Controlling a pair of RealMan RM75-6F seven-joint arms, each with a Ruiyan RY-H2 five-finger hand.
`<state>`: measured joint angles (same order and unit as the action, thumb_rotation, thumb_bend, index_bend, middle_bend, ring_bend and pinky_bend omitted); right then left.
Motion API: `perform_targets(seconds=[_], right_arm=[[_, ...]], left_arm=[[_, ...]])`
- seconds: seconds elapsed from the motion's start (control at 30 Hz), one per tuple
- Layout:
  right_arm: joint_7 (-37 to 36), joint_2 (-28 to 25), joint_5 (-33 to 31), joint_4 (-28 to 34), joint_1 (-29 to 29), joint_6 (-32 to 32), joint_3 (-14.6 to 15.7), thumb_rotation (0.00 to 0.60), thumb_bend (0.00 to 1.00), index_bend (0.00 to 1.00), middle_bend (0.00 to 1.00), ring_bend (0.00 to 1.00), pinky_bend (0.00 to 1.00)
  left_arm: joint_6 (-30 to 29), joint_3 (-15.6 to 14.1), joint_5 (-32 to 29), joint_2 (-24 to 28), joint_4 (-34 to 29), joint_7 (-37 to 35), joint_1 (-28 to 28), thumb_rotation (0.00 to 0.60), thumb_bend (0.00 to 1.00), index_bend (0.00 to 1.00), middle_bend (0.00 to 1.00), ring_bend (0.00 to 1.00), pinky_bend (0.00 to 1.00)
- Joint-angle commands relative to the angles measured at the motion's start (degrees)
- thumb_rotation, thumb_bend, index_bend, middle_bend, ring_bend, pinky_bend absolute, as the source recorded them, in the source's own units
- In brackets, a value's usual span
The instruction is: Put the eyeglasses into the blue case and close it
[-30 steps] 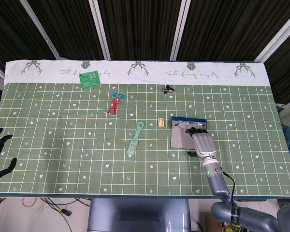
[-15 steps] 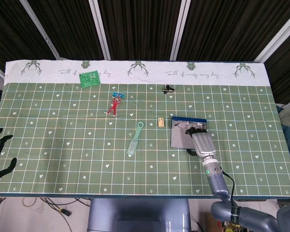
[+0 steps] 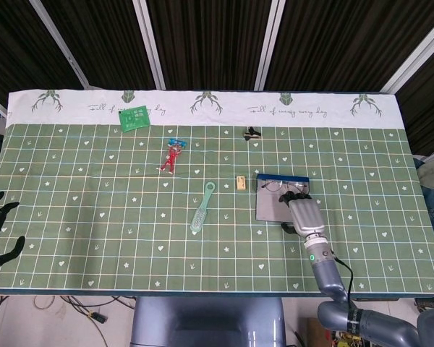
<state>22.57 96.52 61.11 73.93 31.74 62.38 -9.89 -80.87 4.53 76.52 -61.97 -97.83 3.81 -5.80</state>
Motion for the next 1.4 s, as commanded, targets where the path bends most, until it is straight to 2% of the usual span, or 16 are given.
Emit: perform_targets(seconds=[0.03,0.57,0.83,1.4], right_arm=[[0.11,-0.11,-0.08,0.12,-0.04,-0.12,-0.03,0.600,0.31,0.34,0.26,0.29,0.31],[-0.18,0.88,-0.87,-2.08,0.35,-1.45,-0.93,0.600,0.31,0.35,0.26,0.29,0.31],[-1.72,1.09,0.45,-2.33,0.34,-0.93,-1.25,0.600,0.35,0.38,0.26,0.29,0.31],[-3.04,0.30,0.90,-3.59,2.09,-1.28,-4.08,0.600,0.39,0.40,0.27,0.30,0.31]], left_arm=[[0.02,-0.01,0.00,0.00,0.02,0.06,-0.02,0.600,0.36,0.18,0.00,0.00,0.00],[-0.09,0.00,0.10,-0.02,0.07,0.00,0.00,0.600,0.36,0.18,0.00,0.00,0.00],[-0.23,-0.06,0.27,-0.04,0.11,0.05,0.05,0.600,0.36,0.18,0.00,0.00,0.00],[-0.10,-0.12,0.22,0.07,0.01,0.02,0.05,0.600,0.36,0.19,0.00,0.00,0.00]])
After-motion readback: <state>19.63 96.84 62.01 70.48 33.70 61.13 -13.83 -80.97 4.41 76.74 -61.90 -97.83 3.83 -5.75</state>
